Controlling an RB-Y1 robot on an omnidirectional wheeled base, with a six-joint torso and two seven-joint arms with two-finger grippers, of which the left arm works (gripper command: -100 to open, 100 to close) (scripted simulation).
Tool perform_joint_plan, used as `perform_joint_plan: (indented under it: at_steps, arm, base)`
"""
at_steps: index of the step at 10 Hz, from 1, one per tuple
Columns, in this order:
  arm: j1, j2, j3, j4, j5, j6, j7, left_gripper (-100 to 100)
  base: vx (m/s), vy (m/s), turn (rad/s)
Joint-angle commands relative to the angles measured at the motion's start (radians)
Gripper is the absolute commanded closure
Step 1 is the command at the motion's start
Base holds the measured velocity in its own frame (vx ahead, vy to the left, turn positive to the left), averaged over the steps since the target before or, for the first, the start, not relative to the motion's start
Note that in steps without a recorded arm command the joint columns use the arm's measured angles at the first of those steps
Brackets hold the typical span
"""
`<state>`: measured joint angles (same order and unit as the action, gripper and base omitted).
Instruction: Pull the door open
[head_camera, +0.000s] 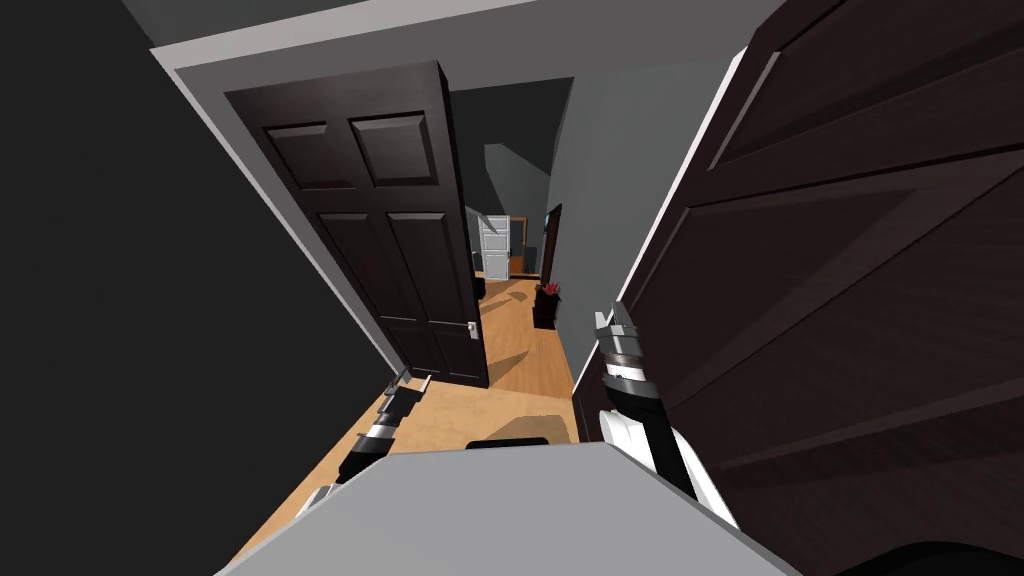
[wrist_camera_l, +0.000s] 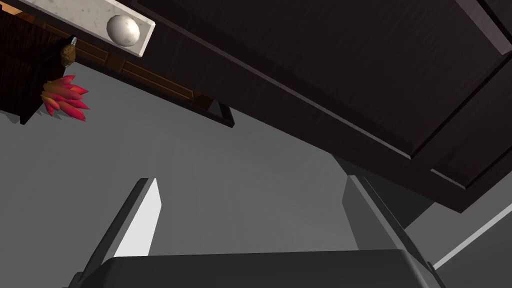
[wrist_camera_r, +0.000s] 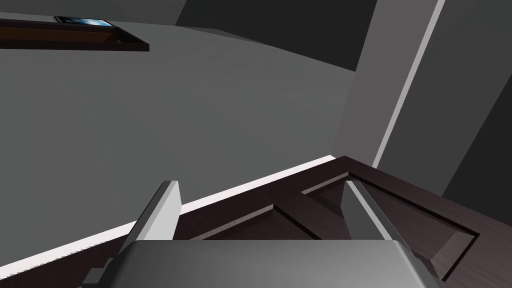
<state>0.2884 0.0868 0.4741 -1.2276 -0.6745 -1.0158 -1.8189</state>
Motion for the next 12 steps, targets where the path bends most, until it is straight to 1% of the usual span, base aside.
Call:
perform_joint_plan:
  at_steps: [1, 3, 4, 6, 7, 9, 10, 12]
  arm:
    - [0.003, -0.003, 0.004, 0.007, -0.007, -0.005, -0.030, -100]
    - [-0.003, -0.005, 0.022, 0.048, -0.029, -0.020, -0.094, -100]
    - [-0.003, -0.005, 0.022, 0.048, -0.029, -0.020, -0.104, -100]
    - [-0.009, -0.008, 0.037, 0.084, -0.048, -0.033, -0.166, -100]
    - [-0.009, -0.008, 0.037, 0.084, -0.048, -0.033, -0.176, -100]
    - [-0.015, -0.010, 0.052, 0.119, -0.067, -0.046, -0.242, -100]
    - [-0.015, -0.010, 0.052, 0.119, -0.067, -0.046, -0.248, -100]
    - [-0.020, -0.013, 0.066, 0.151, -0.084, -0.058, -0.311, -100]
  base:
    - [0.077, -0.018, -0.015]
    - [0.077, -0.031, -0.039]
    - [0.081, -0.028, -0.021]
    - [0.079, -0.025, -0.040]
    - [0.063, -0.019, -0.010]
    - [0.070, -0.021, -0.039]
    - [0.067, -0.013, -0.011]
    - [0.076, -0.018, -0.030]
